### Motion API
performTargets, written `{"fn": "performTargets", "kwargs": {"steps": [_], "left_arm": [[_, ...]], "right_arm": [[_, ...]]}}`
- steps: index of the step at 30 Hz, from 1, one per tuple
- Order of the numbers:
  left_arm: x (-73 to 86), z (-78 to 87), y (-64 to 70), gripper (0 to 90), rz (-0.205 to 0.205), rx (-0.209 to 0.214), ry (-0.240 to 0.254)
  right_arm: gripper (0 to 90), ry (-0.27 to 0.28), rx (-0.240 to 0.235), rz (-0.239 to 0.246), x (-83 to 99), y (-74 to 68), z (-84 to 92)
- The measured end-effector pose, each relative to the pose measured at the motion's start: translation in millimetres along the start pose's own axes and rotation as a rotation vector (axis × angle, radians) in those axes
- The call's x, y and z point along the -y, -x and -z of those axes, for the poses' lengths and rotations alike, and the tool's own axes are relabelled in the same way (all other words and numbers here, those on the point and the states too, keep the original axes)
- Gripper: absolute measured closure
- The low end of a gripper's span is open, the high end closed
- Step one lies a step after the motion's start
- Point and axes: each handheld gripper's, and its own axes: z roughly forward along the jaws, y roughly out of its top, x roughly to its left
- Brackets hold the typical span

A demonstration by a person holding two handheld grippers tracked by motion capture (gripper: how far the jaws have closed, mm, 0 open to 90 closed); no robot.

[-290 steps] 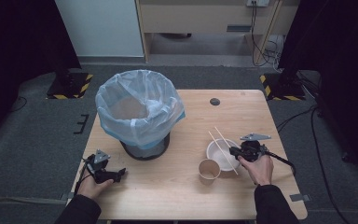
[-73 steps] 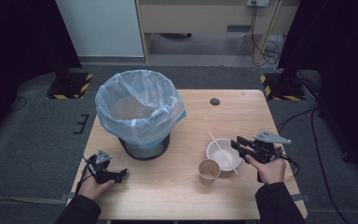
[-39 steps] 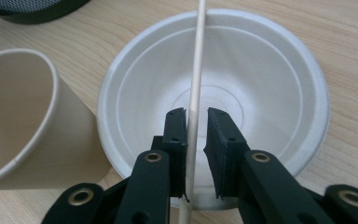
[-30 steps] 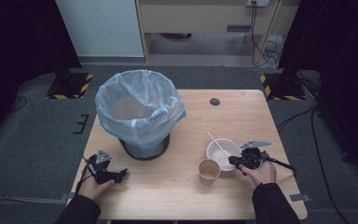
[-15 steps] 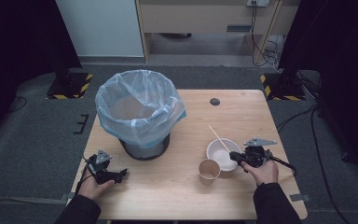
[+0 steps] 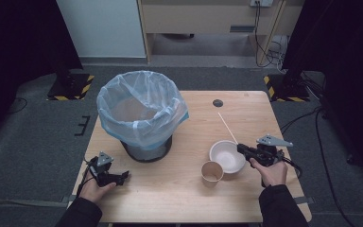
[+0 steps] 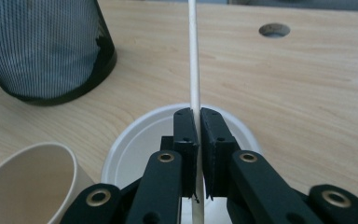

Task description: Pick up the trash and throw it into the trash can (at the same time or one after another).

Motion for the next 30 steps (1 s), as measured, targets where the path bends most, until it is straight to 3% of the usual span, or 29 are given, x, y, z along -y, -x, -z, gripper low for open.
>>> {"fn": "performTargets", "kwargs": {"steps": [10, 30], "left_arm": [[0.0, 0.0, 0.0, 0.0, 0.0, 0.0, 0.0], [0.0, 0.0, 0.0, 0.0, -0.001, 0.0, 0.0]], "right_arm": [[86.0, 0.147, -0.01, -0.009, -15.0, -2.6, 13.4], [86.0, 0.375, -0.041, -0.022, -49.0, -8.4, 44.5]]}}
